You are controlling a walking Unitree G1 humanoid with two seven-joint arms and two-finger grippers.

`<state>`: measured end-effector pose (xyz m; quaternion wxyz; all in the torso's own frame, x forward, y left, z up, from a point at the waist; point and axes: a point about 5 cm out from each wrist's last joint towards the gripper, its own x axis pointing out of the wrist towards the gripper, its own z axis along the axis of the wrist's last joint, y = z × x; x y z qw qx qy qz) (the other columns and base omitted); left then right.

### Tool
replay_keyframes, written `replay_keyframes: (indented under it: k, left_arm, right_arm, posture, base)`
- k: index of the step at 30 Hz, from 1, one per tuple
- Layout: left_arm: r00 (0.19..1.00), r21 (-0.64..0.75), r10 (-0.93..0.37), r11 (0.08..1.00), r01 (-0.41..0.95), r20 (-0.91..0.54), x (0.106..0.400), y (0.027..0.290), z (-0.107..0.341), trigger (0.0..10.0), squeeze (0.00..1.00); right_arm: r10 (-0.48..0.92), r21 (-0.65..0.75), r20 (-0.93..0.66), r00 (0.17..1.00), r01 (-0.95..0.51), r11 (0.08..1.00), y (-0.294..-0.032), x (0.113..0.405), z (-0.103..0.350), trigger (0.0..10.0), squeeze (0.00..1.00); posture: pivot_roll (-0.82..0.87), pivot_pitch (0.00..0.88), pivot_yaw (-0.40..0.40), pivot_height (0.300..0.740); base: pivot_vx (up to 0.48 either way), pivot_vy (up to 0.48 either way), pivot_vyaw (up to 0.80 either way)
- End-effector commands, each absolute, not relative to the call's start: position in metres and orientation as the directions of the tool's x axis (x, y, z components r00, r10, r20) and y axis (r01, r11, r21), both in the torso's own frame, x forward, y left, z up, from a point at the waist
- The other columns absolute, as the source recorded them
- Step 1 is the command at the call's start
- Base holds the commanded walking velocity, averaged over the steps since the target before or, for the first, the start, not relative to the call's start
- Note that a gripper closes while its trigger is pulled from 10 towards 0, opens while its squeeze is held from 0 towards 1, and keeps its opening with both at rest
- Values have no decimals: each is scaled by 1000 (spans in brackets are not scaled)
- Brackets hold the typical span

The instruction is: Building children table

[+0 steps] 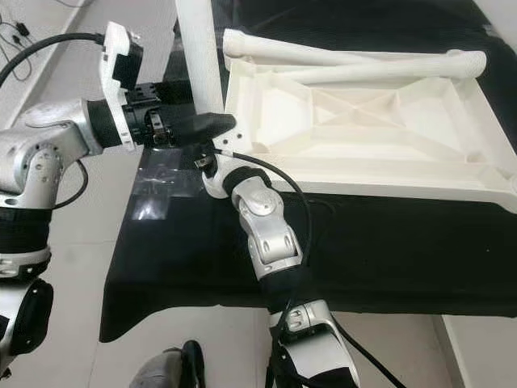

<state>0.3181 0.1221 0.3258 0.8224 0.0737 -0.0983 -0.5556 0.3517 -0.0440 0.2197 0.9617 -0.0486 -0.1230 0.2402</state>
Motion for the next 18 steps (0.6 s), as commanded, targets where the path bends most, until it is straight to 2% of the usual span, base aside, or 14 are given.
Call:
replay_keyframes:
  k: [1, 2, 3, 4, 7, 11, 15, 16, 17, 18]
  left_arm:
    - [246, 229, -968, 252, 940, 52, 304, 115, 321, 10000, 0]
    - [246, 229, -968, 252, 940, 52, 304, 115, 321, 10000, 0]
    - [273, 224, -960, 279, 934, 62, 302, 120, 321, 10000, 0]
    - [304, 213, -950, 313, 926, 75, 299, 127, 320, 10000, 0]
    - [331, 194, -939, 342, 919, 88, 292, 134, 316, 10000, 0]
    - [351, 178, -933, 360, 916, 84, 281, 142, 310, 10000, 0]
    - [351, 172, -932, 362, 916, 93, 277, 143, 310, 10000, 0]
    - [350, 166, -932, 362, 917, 96, 275, 143, 309, 10000, 0]
    - [350, 163, -932, 362, 918, 98, 273, 143, 309, 10000, 0]
    - [350, 163, -932, 362, 918, 98, 273, 143, 309, 10000, 0]
  right_arm:
    - [402, -96, 139, 905, -391, 915, -57, 358, 205, 10000, 0]
    - [402, -96, 139, 905, -391, 915, -57, 358, 205, 10000, 0]
    - [396, -95, 137, 908, -386, 918, -57, 357, 203, 10000, 133]
    - [378, -80, 132, 917, -370, 926, -58, 357, 199, 10000, 1000]
    - [365, -49, 127, 922, -361, 931, -58, 356, 196, 10000, 1000]
    - [443, 11, 172, 880, -451, 892, -50, 353, 203, 10000, 1000]
    - [497, 4, 205, 843, -508, 861, -49, 353, 210, 10000, 1000]
    - [523, -7, 218, 824, -535, 845, -51, 354, 214, 10000, 784]
    - [538, -15, 224, 813, -549, 836, -52, 355, 216, 10000, 0]
    - [538, -15, 224, 813, -549, 836, -52, 355, 216, 10000, 0]
  posture:
    - [52, 209, 11, 740]
    - [52, 209, 11, 740]
    - [64, 211, 7, 740]
    - [68, 212, 4, 740]
    - [73, 215, -1, 740]
    - [78, 220, -5, 740]
    - [79, 223, -9, 740]
    - [82, 223, -11, 740]
    - [82, 223, -11, 740]
    - [82, 223, -11, 740]
  base:
    - [0, 0, 0]
    - [0, 0, 0]
    - [0, 0, 0]
    - [0, 0, 0]
    - [0, 0, 0]
    - [0, 0, 0]
    - [0, 0, 0]
    - [0, 0, 0]
    - [0, 0, 0]
    - [0, 0, 0]
